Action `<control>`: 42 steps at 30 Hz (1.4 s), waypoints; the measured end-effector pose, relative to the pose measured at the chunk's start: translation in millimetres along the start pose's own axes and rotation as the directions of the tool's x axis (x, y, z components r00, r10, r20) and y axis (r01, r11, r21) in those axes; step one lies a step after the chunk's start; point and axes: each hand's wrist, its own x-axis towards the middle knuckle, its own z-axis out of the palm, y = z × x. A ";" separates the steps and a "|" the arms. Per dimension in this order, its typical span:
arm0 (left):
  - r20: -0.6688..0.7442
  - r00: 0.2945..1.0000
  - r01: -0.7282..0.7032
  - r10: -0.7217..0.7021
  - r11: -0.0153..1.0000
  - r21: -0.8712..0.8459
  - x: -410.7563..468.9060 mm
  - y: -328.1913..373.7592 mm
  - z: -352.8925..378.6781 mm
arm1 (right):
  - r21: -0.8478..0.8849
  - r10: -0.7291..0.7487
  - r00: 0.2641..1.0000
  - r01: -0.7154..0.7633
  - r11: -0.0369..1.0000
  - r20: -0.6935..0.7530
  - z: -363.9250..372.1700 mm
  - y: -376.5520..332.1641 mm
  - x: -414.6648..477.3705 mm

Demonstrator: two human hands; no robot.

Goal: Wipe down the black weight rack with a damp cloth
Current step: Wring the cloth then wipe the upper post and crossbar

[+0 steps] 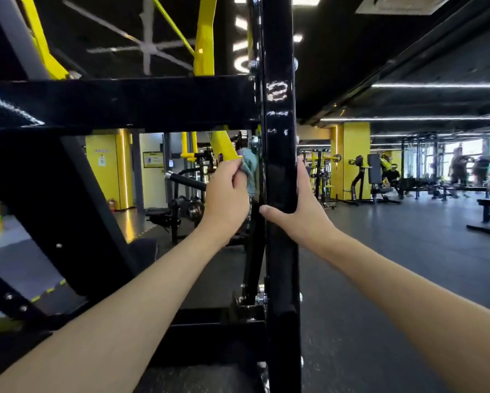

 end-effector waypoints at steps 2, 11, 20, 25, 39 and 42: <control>0.049 0.995 0.083 -0.085 0.996 0.024 -35.0 -17.6 3.4 | -0.025 0.125 0.991 -0.124 0.992 0.043 4.9 20.4 -40.4; 0.416 0.874 -0.092 -0.250 0.756 0.648 -163.8 -92.3 12.4 | -0.053 0.568 0.810 -0.567 0.822 0.149 47.9 107.9 -159.5; 0.558 0.825 -0.312 -0.090 0.751 0.582 -175.2 -85.0 4.4 | -0.126 0.539 0.840 -0.542 0.831 -0.062 77.7 112.6 -160.5; 0.517 0.850 -0.268 -0.102 0.761 0.591 -180.5 -86.2 13.3 | -0.130 0.550 0.833 -0.553 0.823 -0.061 78.5 112.6 -160.8; 0.464 0.885 -0.275 0.033 0.841 0.466 -219.2 -96.1 -5.1 | -0.139 0.480 0.876 -0.480 0.866 -0.037 70.5 120.9 -172.8; 0.319 0.872 0.231 -0.370 0.888 0.399 -278.3 -123.1 -3.9 | -0.059 0.457 0.882 -0.453 0.890 0.115 65.2 129.0 -188.2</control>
